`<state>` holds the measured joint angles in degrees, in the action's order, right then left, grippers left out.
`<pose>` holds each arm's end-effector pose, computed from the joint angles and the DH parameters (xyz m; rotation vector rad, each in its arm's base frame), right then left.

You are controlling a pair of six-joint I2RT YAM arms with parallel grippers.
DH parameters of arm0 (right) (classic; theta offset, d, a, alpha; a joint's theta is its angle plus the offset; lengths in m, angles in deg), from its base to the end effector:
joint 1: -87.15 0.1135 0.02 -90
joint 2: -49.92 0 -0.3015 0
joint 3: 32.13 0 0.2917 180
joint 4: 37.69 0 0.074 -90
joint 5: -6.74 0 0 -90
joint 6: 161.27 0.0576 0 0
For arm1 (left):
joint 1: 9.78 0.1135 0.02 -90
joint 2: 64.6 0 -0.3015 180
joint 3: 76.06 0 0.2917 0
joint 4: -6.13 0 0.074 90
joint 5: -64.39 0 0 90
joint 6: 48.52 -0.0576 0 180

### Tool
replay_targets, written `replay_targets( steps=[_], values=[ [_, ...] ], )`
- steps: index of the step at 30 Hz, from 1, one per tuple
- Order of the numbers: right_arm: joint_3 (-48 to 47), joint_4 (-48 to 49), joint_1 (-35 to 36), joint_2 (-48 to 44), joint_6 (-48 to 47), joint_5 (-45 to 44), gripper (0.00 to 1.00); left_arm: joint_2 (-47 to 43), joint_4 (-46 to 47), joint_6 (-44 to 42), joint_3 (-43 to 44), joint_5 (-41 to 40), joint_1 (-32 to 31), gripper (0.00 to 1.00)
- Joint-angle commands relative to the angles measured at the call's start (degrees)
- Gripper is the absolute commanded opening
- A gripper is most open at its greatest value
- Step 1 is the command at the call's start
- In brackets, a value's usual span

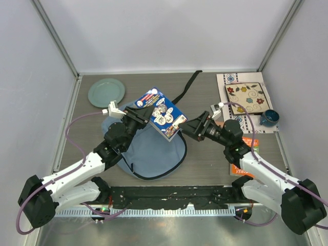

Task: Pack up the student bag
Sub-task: Pick up the book from the center of the board.

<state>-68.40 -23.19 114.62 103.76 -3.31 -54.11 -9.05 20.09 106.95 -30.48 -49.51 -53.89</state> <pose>0.2038 0.1376 0.2622 0.2127 1.8963 1.6233 0.2051 -0.1664 0.3204 -0.6510 1.4997 -1.2022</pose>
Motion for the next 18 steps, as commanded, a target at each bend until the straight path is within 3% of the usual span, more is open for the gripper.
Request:
replay_targets(
  steps=[1, 12, 18],
  values=[
    [-1.9, 9.8, 1.4, 2.5, 1.3, -1.9, 0.87, -0.8, 12.7, 4.5, -0.3, -2.7, -0.3, 0.00],
    [-2.4, 24.9, 4.8, 11.1, 7.5, -3.0, 0.86, 2.4, 20.5, 6.5, -2.5, -3.3, -0.5, 0.00],
    [-2.7, 31.7, 4.9, 13.7, 10.4, -3.5, 0.70, 3.7, 21.0, 7.3, -3.2, -2.7, -0.7, 0.00]
  ],
)
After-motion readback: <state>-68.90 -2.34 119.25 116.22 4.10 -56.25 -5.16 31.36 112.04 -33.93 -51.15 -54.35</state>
